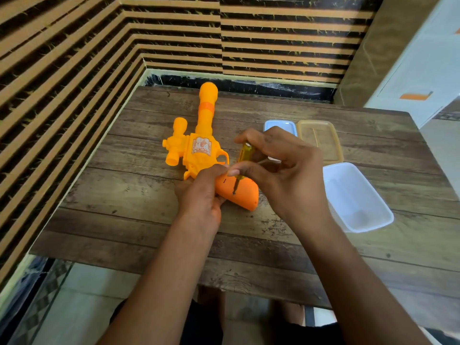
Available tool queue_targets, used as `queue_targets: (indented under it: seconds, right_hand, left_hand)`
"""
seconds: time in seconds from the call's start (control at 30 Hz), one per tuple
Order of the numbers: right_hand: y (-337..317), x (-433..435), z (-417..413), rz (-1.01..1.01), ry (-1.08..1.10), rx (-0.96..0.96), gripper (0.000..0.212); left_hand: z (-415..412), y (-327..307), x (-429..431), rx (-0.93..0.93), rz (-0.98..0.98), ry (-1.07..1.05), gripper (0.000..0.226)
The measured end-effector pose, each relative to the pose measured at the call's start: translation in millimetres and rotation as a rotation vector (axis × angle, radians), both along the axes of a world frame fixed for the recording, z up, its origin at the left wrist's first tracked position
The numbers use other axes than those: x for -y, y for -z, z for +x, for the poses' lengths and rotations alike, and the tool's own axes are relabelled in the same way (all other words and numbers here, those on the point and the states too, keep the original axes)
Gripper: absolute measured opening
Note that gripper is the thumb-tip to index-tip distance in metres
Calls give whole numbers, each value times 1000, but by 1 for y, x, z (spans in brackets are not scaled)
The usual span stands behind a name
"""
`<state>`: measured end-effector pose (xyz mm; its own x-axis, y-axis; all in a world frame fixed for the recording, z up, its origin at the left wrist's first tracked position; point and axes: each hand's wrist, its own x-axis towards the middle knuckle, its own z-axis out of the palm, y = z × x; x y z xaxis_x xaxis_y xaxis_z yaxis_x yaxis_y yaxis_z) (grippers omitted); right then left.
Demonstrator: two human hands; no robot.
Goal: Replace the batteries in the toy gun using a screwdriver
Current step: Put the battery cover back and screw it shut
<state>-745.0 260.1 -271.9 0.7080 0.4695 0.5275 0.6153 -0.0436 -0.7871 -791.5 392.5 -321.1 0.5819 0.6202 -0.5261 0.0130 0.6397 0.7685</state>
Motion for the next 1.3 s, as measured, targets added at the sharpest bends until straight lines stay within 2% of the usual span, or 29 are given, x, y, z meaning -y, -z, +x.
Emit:
queue_targets:
  seconds: [0.07,0.1,0.2,0.23,0.33,0.5,0.6,0.77,0.93,1.07,1.2,1.3]
  right_hand:
    - [2,-2,-1,-3,2,42,25]
    - [3,-3,-2,-3,-7,45,24]
    - [5,0,-1,40,-80,-28,22]
    - [6,1,0,61,-99,-53,22]
    - [6,1,1,68,-66,-56,25]
    - [8,-7,-2,77,56,34,34]
    - [8,-3,0,71,-18,33,28]
    - [5,4,2,89,-147,-132,37]
    - [6,2,5,30,-46,-52,27]
    - [8,-1,2,51,-54,5,18]
    - [6,2,2,86,-138,-16,25]
    - [6,2,2,57,-118,-20,26]
  left_hand:
    - [-1,-3,2,20,10,-3,104]
    - [-2,-3,3,20,4,3,99]
    - [0,0,0,-13,-18,4,58]
    - [1,3,-1,-20,-22,1,55]
    - [2,6,-3,-17,-27,-4,61]
    - [2,10,-4,-17,-36,1,53]
    - [3,11,-6,-14,-49,-12,51]
    - [6,11,-5,-38,-65,-15,49]
    - [4,11,-5,-41,-49,-7,52]
    - [2,11,-5,-24,-49,-3,50]
    - [2,10,-4,-22,-47,9,50]
    - [3,9,-4,-24,-47,1,50]
